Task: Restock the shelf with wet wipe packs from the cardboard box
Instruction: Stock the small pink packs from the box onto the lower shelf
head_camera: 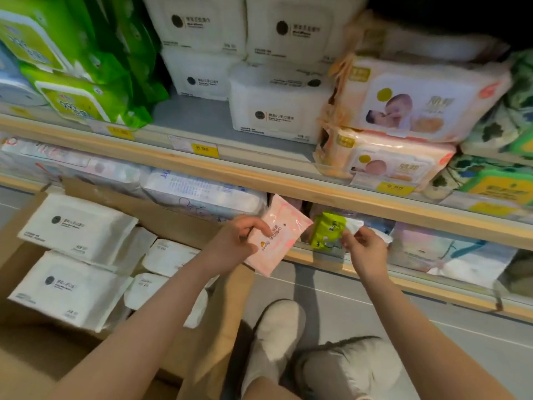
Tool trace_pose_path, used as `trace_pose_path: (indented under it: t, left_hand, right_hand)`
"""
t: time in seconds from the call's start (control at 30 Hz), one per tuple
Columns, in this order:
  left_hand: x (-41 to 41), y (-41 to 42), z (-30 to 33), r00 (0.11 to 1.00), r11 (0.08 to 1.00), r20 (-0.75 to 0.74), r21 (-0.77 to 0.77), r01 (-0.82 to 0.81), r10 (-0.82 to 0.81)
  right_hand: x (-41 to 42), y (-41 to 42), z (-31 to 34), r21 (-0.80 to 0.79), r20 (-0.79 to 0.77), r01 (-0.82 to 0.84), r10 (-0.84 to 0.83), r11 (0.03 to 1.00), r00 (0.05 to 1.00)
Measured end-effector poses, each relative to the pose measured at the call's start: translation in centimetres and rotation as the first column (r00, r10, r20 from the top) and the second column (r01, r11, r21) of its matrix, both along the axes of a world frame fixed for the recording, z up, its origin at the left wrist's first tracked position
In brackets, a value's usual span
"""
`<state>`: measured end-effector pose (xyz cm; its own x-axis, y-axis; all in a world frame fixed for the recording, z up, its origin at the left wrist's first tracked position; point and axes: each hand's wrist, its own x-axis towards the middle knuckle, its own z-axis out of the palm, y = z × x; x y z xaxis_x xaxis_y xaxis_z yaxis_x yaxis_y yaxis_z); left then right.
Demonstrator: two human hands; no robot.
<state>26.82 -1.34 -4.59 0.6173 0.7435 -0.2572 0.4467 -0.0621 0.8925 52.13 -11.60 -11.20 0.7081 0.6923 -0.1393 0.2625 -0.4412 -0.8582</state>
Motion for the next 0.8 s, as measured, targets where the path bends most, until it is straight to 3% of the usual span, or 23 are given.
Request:
trace_pose_path:
  t: [0.13, 0.27, 0.53, 0.7, 0.8]
  left_hand:
    - [1.1, 0.1, -1.4, 0.993, 0.993, 0.068, -0.073, -0.092, 0.097]
    - [2.2, -0.3, -2.1, 0.988, 0.983, 0.075, -0.134, -0.122, 0.133]
    - [2.6, -0.5, -2.5, 0.990, 0.979, 0.061, -0.168, -0.119, 0.131]
    - [2.5, -0.9, -2.2, 0.985, 0.974, 0.115, -0.202, -0.107, 0.132]
    - [2.5, -1.1, -2.1, 0.987, 0.976, 0.107, -0.195, -0.095, 0.117]
  right_hand:
    - [-0.4, -0.5, -0.2, 0.075, 0.221, 0.007, -0.024, 0.997, 0.975]
    - [-0.6, -0.7, -1.6, 0.045, 0.303, -0.046, 0.031, 0.998, 0.952]
    - [-0.2, 0.1, -2.1, -0.151, 0.241, -0.008, 0.045, 0.988, 0.970]
    - [-1.8, -2.7, -1.0, 0.025, 0.235, 0.065, -0.069, 0.998, 0.969]
    - [-2.4, -3.5, -1.3, -0.074, 0.467, -0.283, 0.283, 0.956, 0.838]
